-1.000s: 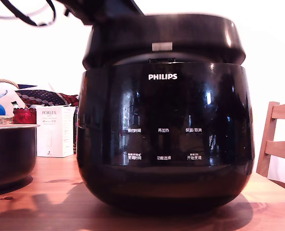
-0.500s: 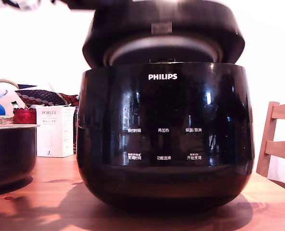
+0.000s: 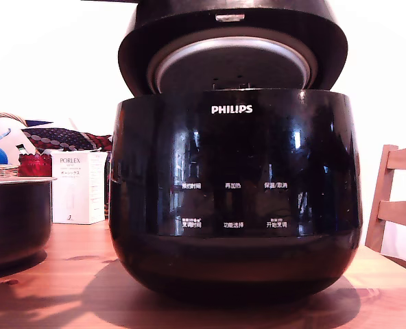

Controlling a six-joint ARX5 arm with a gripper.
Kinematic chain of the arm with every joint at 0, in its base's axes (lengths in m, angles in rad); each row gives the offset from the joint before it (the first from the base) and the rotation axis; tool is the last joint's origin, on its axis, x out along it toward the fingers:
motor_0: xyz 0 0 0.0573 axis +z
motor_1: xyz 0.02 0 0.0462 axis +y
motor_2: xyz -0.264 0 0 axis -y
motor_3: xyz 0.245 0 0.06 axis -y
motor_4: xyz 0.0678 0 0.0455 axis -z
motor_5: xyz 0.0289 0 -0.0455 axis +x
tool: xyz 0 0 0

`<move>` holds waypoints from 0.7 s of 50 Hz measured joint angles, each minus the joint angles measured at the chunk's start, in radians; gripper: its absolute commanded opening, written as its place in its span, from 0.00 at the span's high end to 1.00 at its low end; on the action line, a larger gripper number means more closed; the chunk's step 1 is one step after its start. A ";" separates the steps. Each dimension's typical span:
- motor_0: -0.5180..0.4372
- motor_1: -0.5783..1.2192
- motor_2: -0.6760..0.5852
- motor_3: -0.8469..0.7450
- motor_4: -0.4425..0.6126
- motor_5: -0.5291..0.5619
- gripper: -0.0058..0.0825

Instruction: Open the rice cooker by pressing the large metal button on the top of its lid with medium force

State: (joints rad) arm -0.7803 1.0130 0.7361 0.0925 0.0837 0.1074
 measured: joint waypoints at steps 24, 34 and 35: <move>0.122 -0.089 0.000 -0.026 -0.061 0.000 0.96; 0.208 -0.132 -0.002 -0.047 -0.079 0.000 0.96; 0.217 -0.137 -0.002 -0.050 -0.087 0.000 0.96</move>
State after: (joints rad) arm -0.5636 0.8764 0.7345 0.0429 -0.0032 0.1078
